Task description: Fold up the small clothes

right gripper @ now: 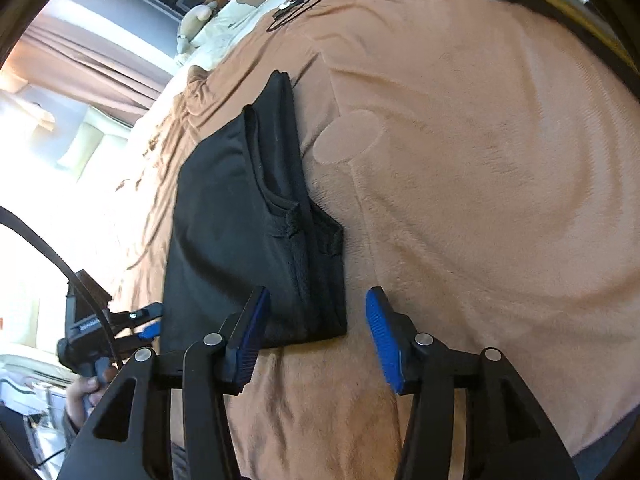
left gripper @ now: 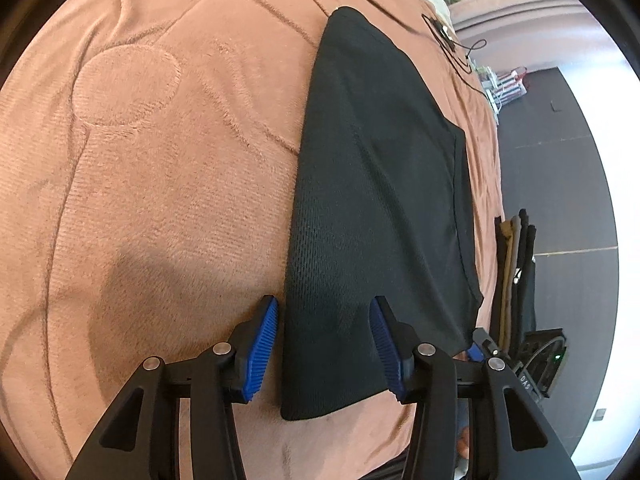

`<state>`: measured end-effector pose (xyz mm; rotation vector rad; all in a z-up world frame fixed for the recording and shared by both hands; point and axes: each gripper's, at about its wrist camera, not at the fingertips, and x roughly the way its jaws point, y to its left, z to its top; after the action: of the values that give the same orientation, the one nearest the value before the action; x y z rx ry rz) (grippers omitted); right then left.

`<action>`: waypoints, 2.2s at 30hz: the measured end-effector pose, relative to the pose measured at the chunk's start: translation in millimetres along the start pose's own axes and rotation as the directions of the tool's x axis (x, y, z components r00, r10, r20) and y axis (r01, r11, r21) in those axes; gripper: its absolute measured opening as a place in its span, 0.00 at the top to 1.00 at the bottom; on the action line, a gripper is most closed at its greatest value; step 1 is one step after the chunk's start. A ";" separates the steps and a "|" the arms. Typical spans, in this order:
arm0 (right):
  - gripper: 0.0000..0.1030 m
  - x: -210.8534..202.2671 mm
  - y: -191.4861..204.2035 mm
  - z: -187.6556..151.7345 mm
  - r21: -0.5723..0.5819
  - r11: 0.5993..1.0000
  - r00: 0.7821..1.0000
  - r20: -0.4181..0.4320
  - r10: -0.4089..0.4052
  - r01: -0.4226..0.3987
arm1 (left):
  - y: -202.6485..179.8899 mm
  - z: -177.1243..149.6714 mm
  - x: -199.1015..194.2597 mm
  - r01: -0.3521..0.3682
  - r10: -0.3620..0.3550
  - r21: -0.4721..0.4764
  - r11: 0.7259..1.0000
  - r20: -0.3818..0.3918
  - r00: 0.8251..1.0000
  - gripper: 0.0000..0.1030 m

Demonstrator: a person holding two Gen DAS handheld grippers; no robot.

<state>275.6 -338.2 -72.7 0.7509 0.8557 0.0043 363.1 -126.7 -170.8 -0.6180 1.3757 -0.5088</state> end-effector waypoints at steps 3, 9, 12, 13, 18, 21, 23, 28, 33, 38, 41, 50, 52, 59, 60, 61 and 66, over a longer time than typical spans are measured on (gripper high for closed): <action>0.54 9.0 -6.9 3.5 0.033 0.998 0.999 -0.013 0.046 -0.046 | -0.6 2.5 3.3 0.015 -0.015 -0.012 1.000 0.006 1.000 0.52; 0.54 25.7 -13.5 13.6 0.059 0.993 0.994 -0.033 0.101 -0.099 | 3.9 12.2 8.3 0.040 -0.039 -0.025 0.999 0.014 0.999 0.56; 0.54 33.7 -13.9 18.6 0.063 0.992 0.993 -0.033 0.114 -0.112 | 3.3 16.5 10.3 0.052 -0.051 -0.028 0.998 0.017 0.999 0.56; 0.54 36.1 -13.7 20.2 0.062 0.992 0.993 -0.033 0.116 -0.114 | 3.4 17.3 11.0 0.056 -0.055 -0.030 0.998 0.018 0.998 0.56; 0.59 44.8 -14.6 26.5 0.060 0.990 0.991 -0.027 0.129 -0.127 | 3.0 17.0 11.3 -0.010 0.011 -0.022 1.000 0.029 1.000 0.83; 0.80 48.8 -13.9 27.5 0.049 0.994 0.995 -0.037 0.095 -0.093 | 4.2 15.5 6.9 0.018 -0.017 -0.024 1.000 0.038 0.999 0.93; 0.87 48.3 -10.9 28.3 0.047 0.994 0.994 -0.047 0.096 -0.094 | 4.3 13.9 2.2 0.024 -0.024 -0.016 1.000 0.044 0.999 0.95; 0.90 41.3 6.0 23.5 0.009 0.999 0.998 -0.027 0.051 -0.050 | 3.4 12.2 -10.1 0.038 -0.038 -0.005 0.999 0.049 0.998 0.95; 0.90 37.3 18.9 12.5 0.001 0.998 0.998 -0.042 0.056 -0.056 | 6.4 7.0 -26.6 0.038 -0.038 0.007 0.999 0.049 0.998 0.95; 0.90 35.4 30.7 -5.8 -0.023 0.996 0.992 -0.094 0.081 -0.084 | 16.3 -9.8 -41.3 0.026 -0.026 -0.006 1.000 0.046 0.999 0.95; 0.90 34.6 32.4 -17.7 -0.022 0.993 0.986 -0.124 0.110 -0.114 | 22.4 -24.7 -51.7 0.022 -0.021 -0.009 1.000 0.049 0.999 0.95; 0.90 39.6 43.1 -36.1 -0.097 0.991 0.980 -0.186 0.077 -0.096 | 40.4 -58.1 -69.2 0.020 -0.018 -0.032 0.999 0.052 0.998 0.95; 0.89 38.7 45.7 -33.5 -0.105 0.989 0.979 -0.186 0.081 -0.102 | 40.9 -59.0 -66.4 0.015 -0.014 -0.029 0.999 0.045 0.999 0.95; 0.76 39.4 53.0 -30.0 -0.127 0.990 0.982 -0.185 0.043 -0.067 | 34.3 -47.1 -54.6 -0.055 0.056 -0.011 0.998 0.059 0.997 0.61; 0.61 38.9 54.6 -29.6 -0.130 0.989 0.982 -0.182 0.040 -0.065 | 34.0 -45.0 -54.6 -0.050 0.051 -0.011 0.999 0.069 0.996 0.55; 0.46 37.1 53.7 -26.4 -0.124 0.990 0.984 -0.174 0.045 -0.068 | 34.1 -43.3 -54.2 -0.048 0.049 -0.011 0.999 0.075 0.996 0.54; 0.37 28.4 46.1 -24.3 -0.108 0.992 0.989 -0.141 0.049 -0.064 | 37.5 -33.4 -50.0 -0.042 0.044 -0.024 0.999 0.082 0.996 0.53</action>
<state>291.2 -281.0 -74.6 0.6748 0.9574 0.1549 322.5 -69.3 -161.8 -0.6200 1.3151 -0.4290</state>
